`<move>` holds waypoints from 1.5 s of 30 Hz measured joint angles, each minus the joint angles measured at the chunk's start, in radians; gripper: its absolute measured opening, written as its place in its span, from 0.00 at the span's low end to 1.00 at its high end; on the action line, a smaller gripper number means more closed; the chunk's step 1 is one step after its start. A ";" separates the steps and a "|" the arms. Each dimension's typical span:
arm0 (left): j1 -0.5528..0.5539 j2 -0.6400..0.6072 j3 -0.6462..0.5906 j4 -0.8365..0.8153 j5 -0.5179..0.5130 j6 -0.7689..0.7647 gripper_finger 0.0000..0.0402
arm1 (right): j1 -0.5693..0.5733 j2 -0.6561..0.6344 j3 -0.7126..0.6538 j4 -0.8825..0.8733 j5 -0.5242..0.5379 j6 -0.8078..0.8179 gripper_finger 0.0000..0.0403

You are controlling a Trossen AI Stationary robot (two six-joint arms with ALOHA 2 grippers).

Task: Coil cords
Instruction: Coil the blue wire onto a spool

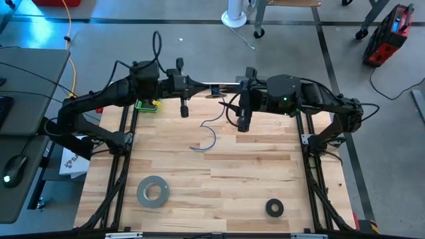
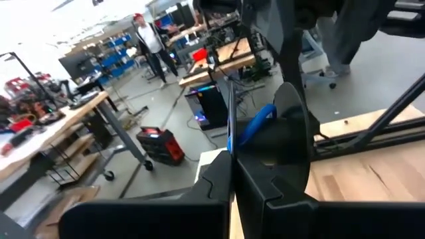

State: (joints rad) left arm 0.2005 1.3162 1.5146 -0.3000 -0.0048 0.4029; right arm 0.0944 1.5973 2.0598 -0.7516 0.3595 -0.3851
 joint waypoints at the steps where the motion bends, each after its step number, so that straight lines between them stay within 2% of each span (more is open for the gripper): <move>1: -0.001 0.006 0.000 0.000 -0.002 0.000 0.00 | 0.000 0.005 0.000 -0.014 0.000 0.000 0.35; 17: -0.021 0.027 0.000 0.015 -0.007 0.036 0.00 | -0.003 0.020 0.000 -0.071 0.019 0.010 0.34; 25: -0.025 0.027 0.000 0.022 -0.007 0.028 0.00 | -0.003 0.020 0.000 -0.076 0.029 0.015 0.22; 35: -0.025 0.027 0.000 0.050 -0.013 0.038 0.00 | -0.003 0.031 0.002 -0.068 0.031 0.036 0.16; 40: -0.026 0.027 0.000 0.059 -0.026 0.037 0.00 | -0.003 0.031 0.002 -0.070 0.033 0.036 0.03; 45: -0.026 0.025 0.000 0.072 -0.028 0.016 0.03 | -0.003 0.031 0.002 -0.062 0.052 0.036 0.01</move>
State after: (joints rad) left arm 0.1745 1.3414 1.5143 -0.2278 -0.0325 0.4188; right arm 0.0914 1.6287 2.0613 -0.8134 0.4115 -0.3489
